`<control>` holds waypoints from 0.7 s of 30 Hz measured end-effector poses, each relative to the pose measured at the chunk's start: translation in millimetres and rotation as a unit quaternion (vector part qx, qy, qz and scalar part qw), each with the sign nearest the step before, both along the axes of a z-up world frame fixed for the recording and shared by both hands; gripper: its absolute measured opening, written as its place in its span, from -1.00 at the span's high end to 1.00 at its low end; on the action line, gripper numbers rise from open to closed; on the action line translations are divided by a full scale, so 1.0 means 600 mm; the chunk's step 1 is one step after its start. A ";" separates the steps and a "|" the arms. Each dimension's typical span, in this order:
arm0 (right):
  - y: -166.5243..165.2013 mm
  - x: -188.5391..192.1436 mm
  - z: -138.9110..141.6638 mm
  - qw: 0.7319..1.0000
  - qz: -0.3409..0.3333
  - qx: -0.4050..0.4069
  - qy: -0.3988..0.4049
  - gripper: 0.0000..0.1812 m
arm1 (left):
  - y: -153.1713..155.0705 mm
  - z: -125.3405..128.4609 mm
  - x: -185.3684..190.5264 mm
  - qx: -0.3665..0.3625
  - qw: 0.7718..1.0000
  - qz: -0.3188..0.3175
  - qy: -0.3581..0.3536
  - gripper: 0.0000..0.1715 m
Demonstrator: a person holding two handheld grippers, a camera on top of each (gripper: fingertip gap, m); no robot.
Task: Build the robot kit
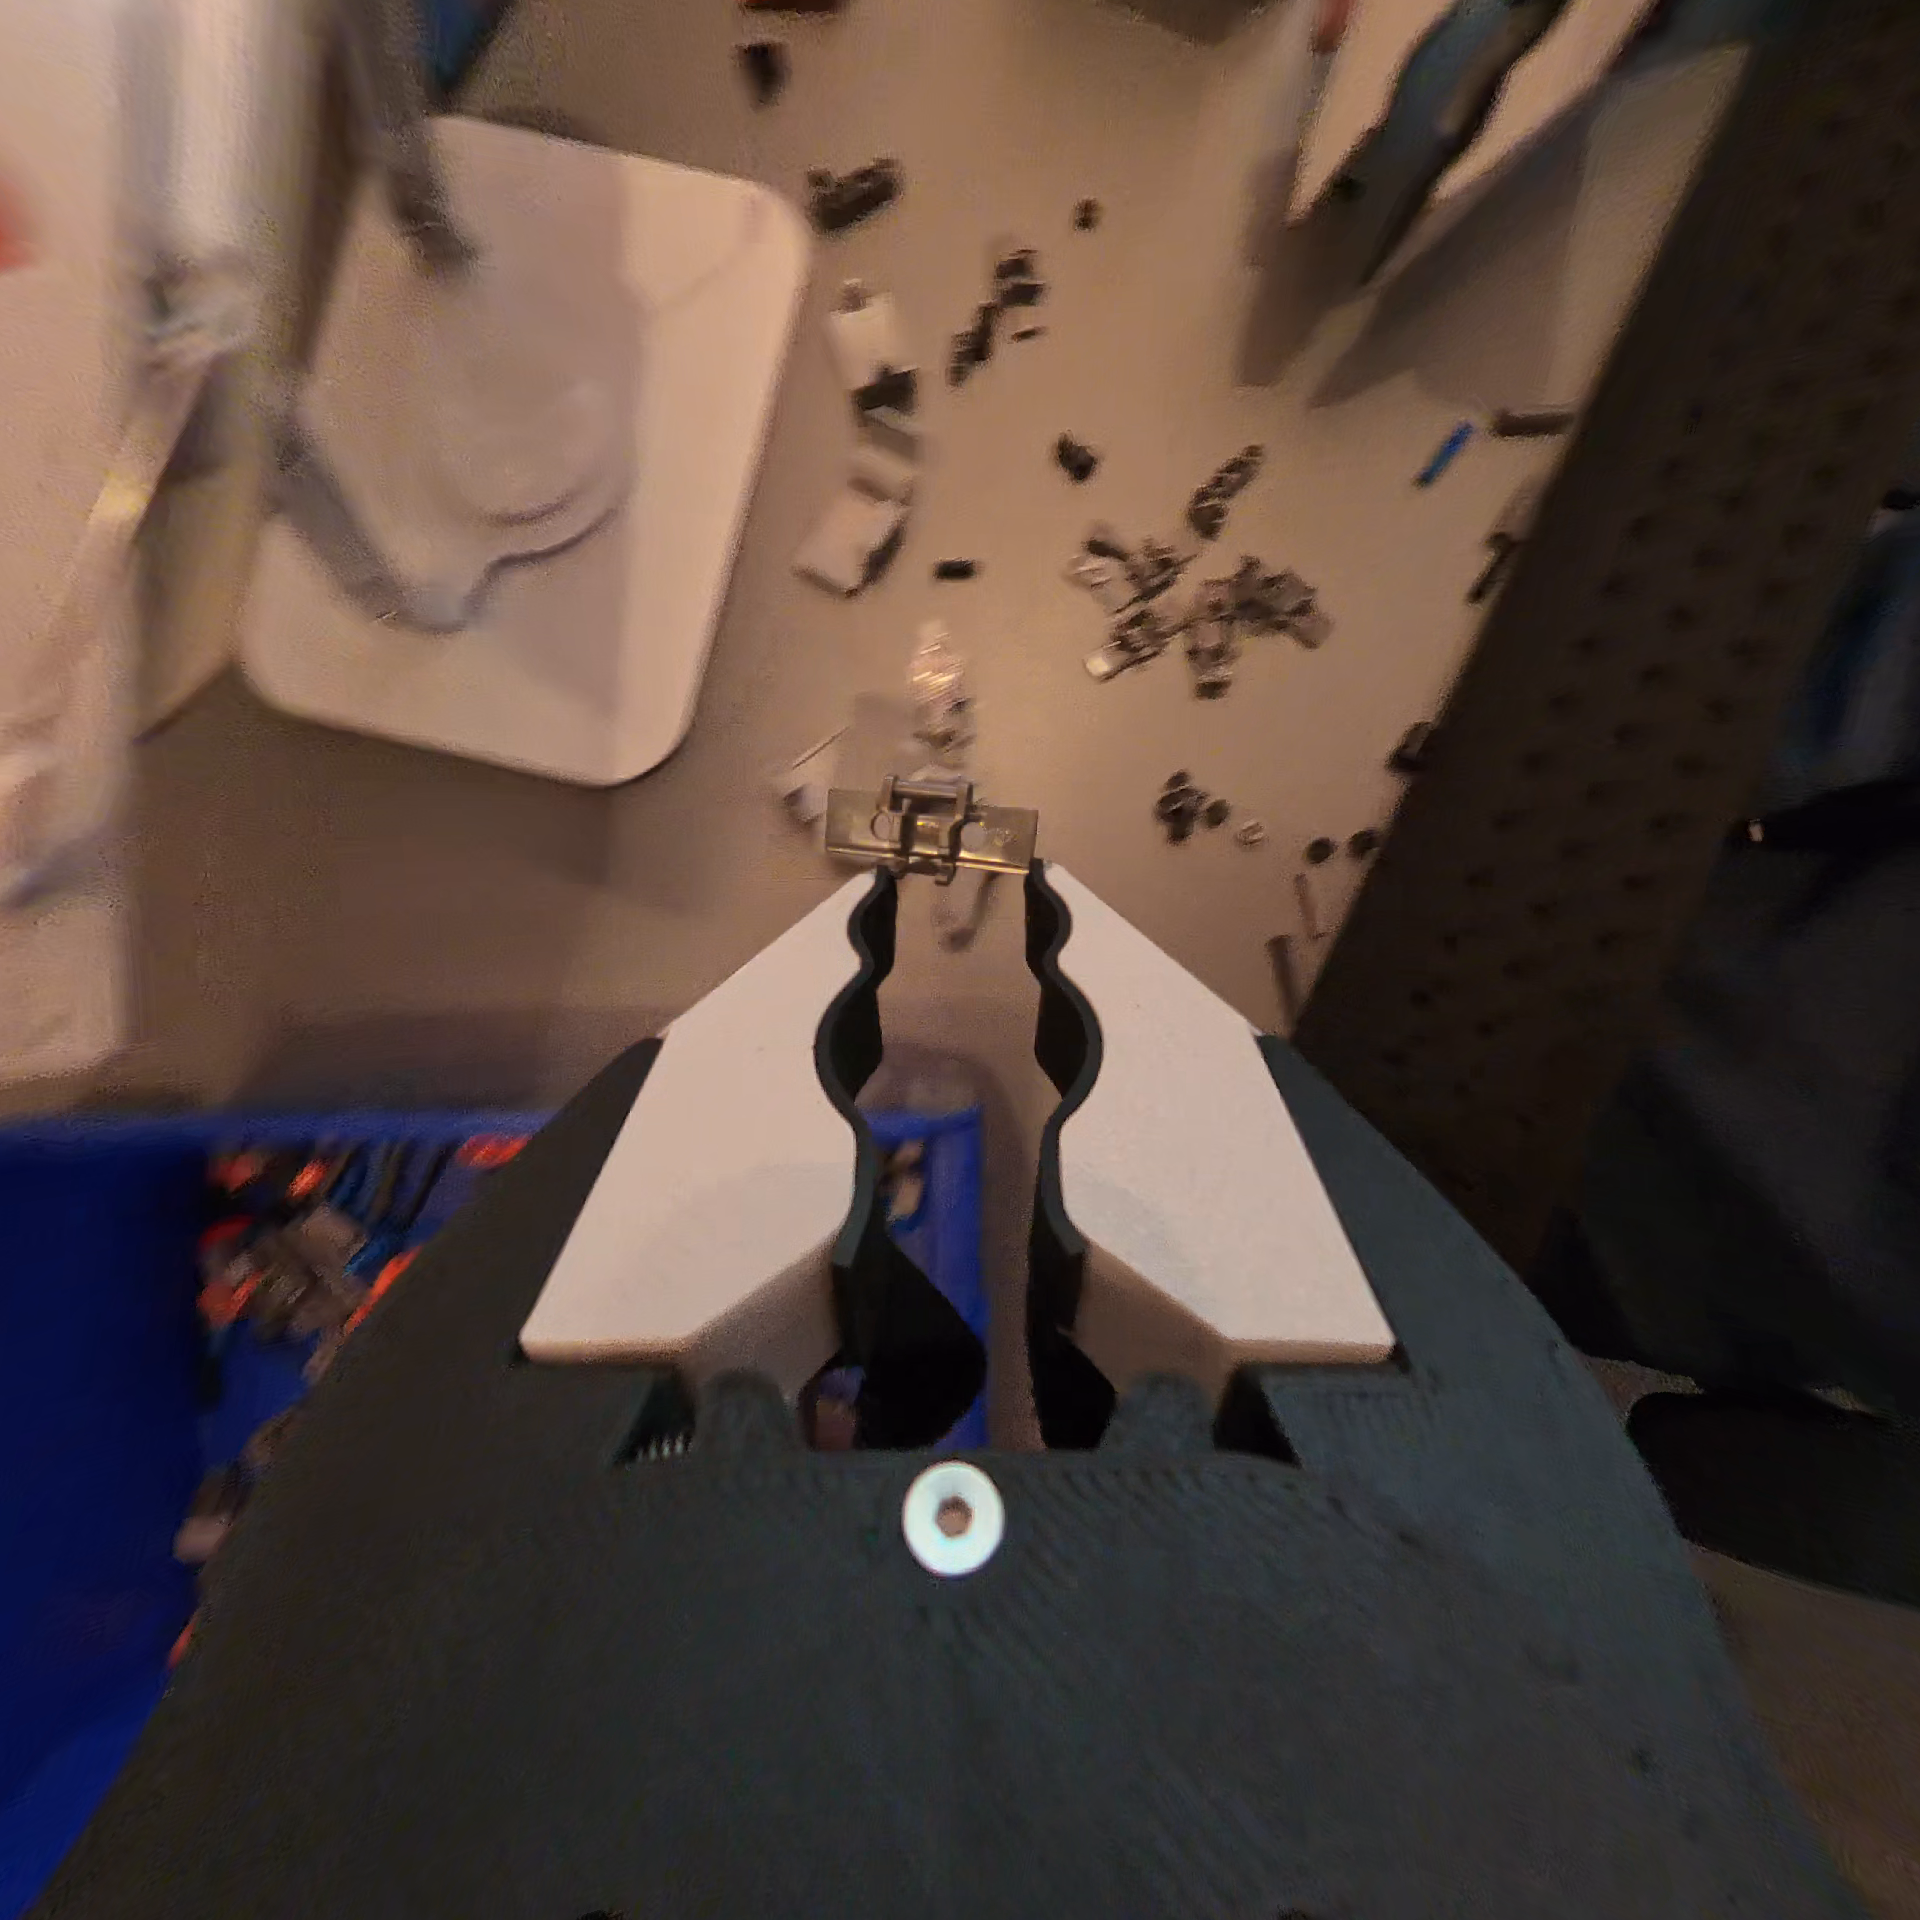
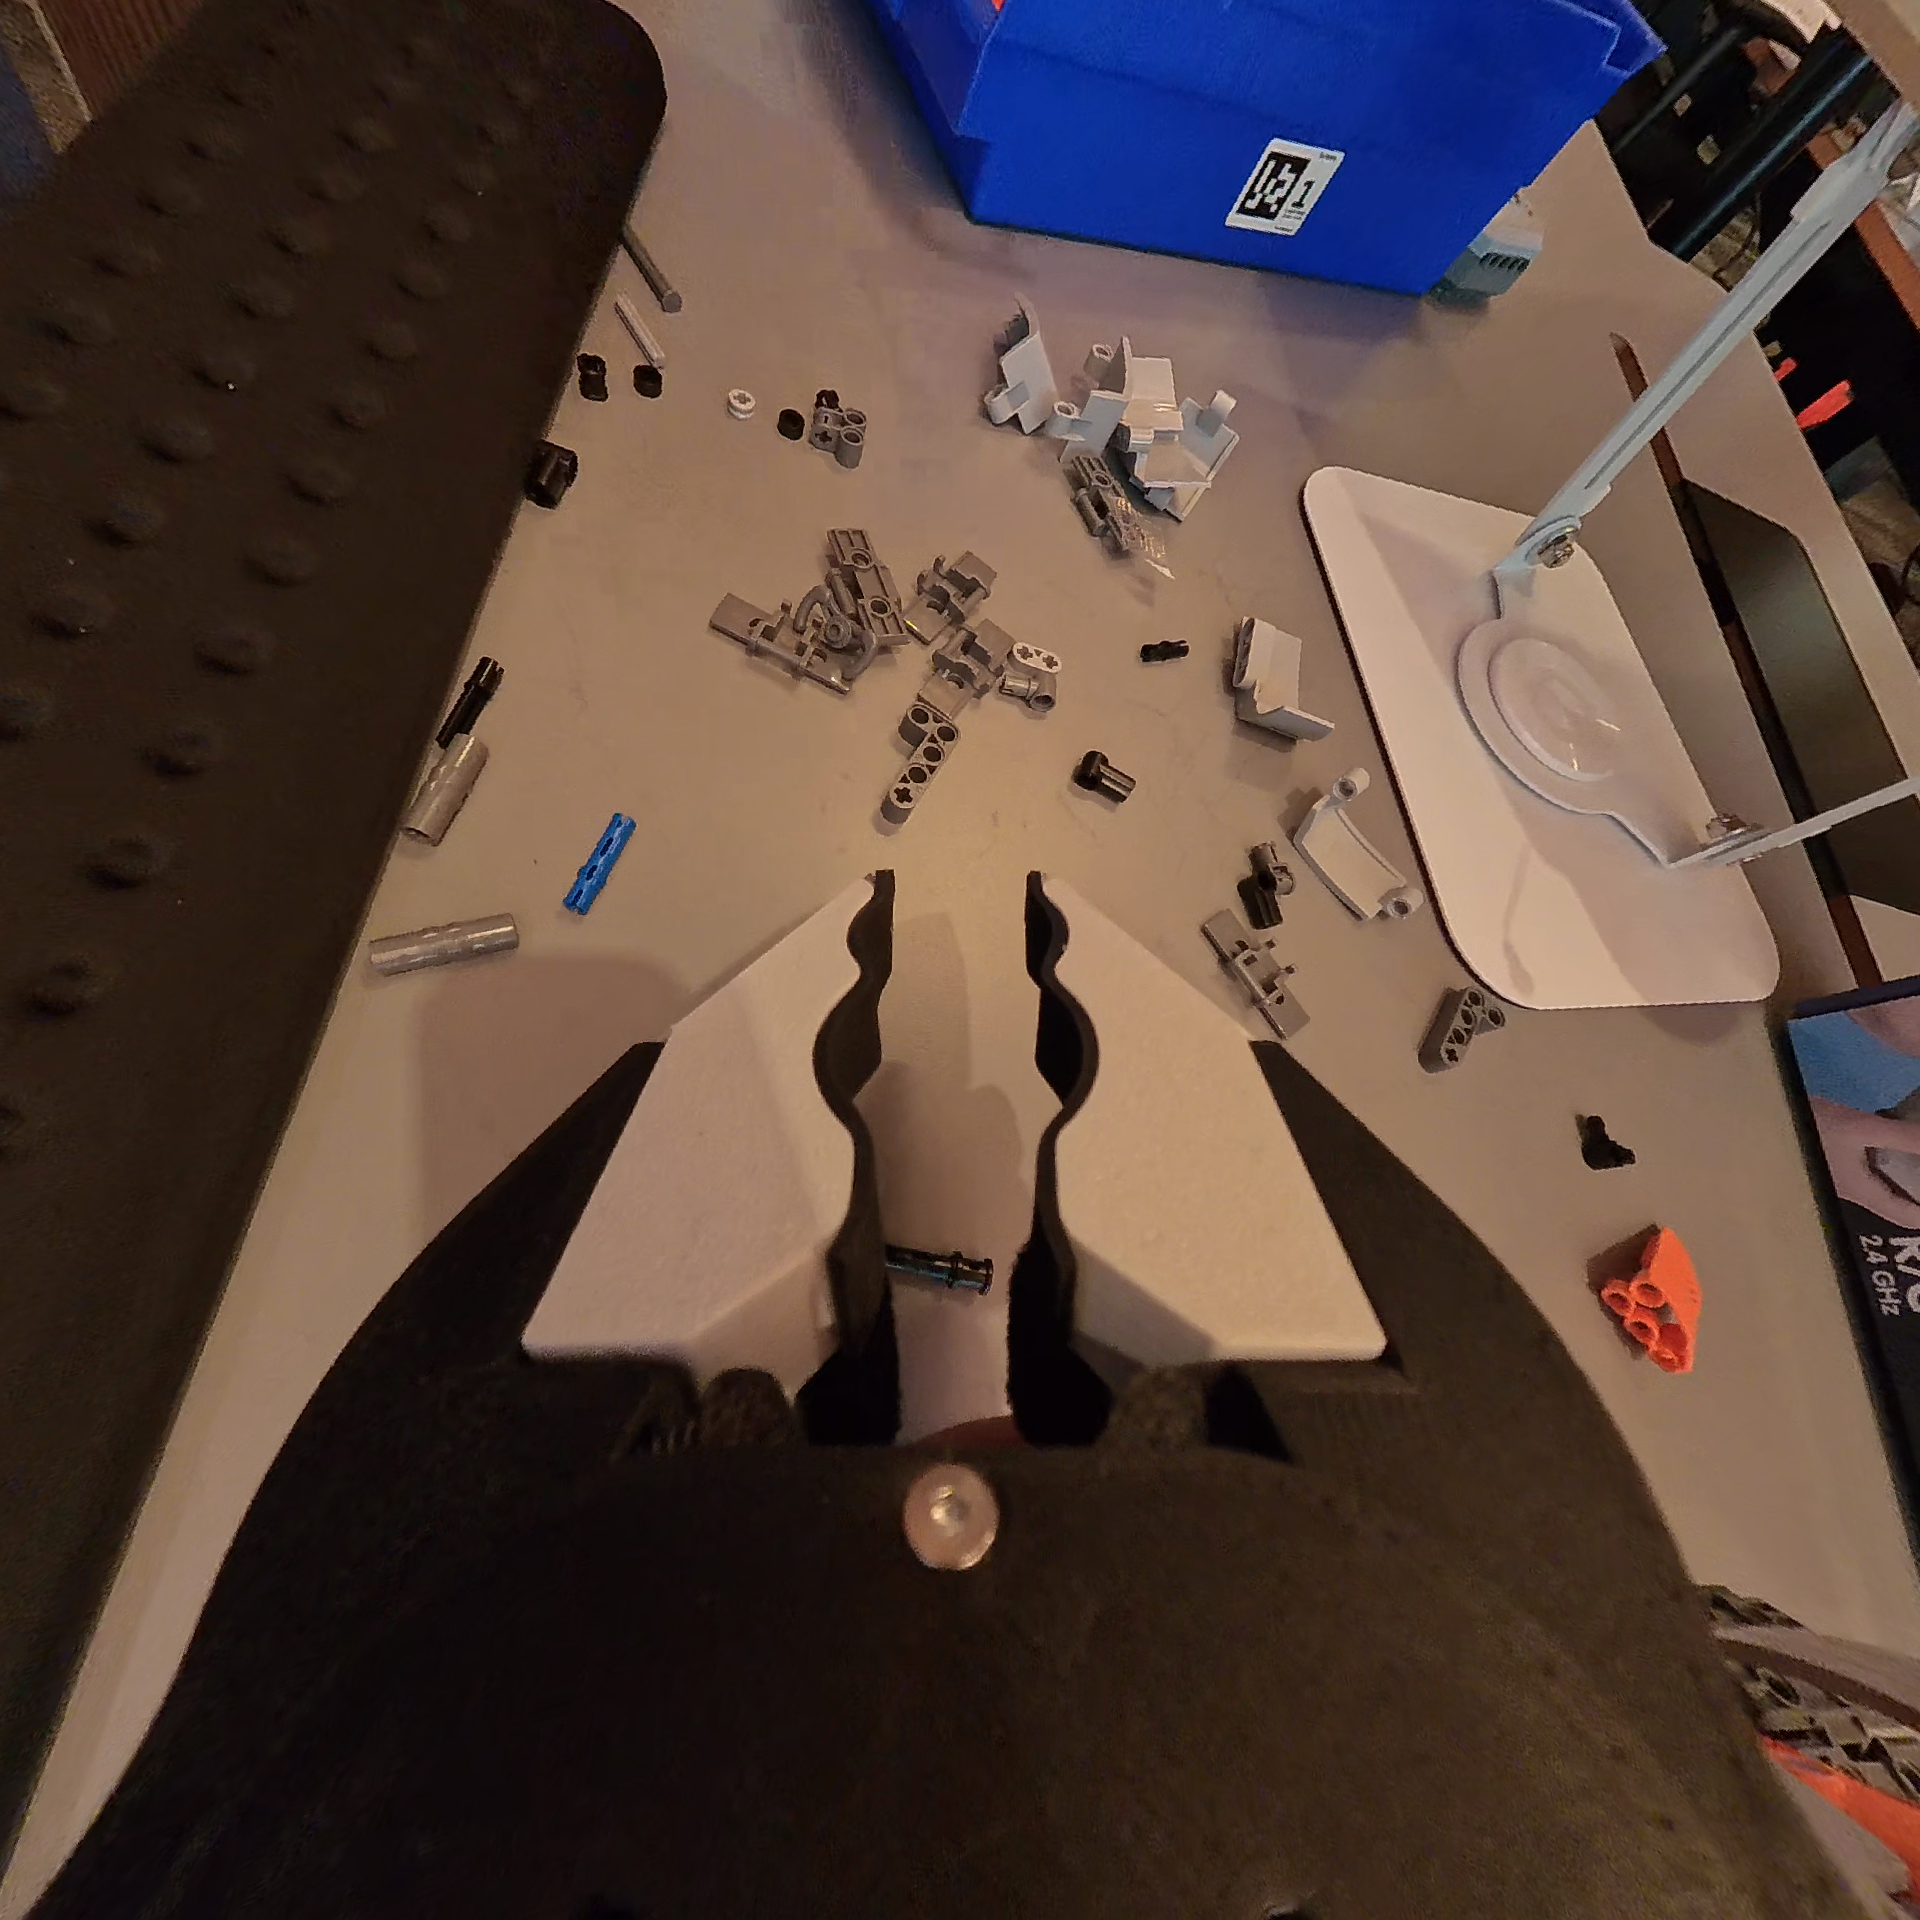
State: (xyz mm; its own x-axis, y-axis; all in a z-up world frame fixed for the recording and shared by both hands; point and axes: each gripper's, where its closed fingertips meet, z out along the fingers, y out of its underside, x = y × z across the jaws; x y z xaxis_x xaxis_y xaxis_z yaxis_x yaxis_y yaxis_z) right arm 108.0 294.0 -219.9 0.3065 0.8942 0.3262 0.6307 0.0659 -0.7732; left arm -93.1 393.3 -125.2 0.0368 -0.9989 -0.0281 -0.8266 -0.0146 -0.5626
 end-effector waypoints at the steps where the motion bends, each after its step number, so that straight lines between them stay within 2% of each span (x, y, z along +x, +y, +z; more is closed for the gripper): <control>1: 0.000 0.000 0.000 1.000 0.000 0.000 0.000 0.75 | -0.033 -0.024 0.028 -0.004 1.000 -0.023 0.010 0.72; 3: -0.001 -0.001 0.000 1.000 0.001 0.000 -0.001 0.75 | -0.087 -0.082 0.075 -0.008 0.998 -0.060 0.028 0.72; 5: -0.003 -0.002 0.001 1.000 0.002 0.001 -0.001 0.75 | -0.120 -0.141 0.100 -0.010 0.995 -0.085 0.056 0.71; 8: -0.005 -0.003 0.004 1.000 0.004 0.005 -0.001 0.75 | -0.143 -0.189 0.119 -0.015 0.992 -0.105 0.070 0.70; 10: -0.006 -0.004 0.006 1.000 0.005 0.006 0.000 0.75 | -0.139 -0.196 0.123 -0.003 0.993 -0.097 0.072 0.58; 12: -0.006 -0.004 0.005 1.000 0.006 0.005 0.000 0.75 | -0.139 -0.180 0.115 0.003 0.992 -0.106 0.069 0.49; 15: -0.005 -0.002 0.004 1.000 0.005 0.005 -0.002 0.75 | -0.119 -0.105 0.082 0.032 0.992 -0.109 0.050 0.49; 18: -0.003 0.000 0.007 1.000 0.002 0.007 0.001 0.75 | -0.044 -0.009 0.009 0.103 0.990 -0.092 0.039 0.57; 19: -0.003 0.000 0.007 1.000 0.002 0.007 0.001 0.75 | -0.003 0.017 -0.020 0.133 0.988 -0.068 0.036 0.58; 21: -0.003 0.000 0.006 1.000 0.002 0.005 0.002 0.75 | 0.082 0.038 -0.083 0.162 0.985 -0.010 0.058 0.61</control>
State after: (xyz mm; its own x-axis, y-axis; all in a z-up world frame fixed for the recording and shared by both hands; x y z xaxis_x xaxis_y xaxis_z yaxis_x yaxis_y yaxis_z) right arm 107.8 292.3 -216.5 0.3043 0.8921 0.3341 0.6278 0.0760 -0.7746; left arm -142.8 442.7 -102.7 -0.0043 -0.9373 -0.3485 -0.8839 0.1666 -0.4370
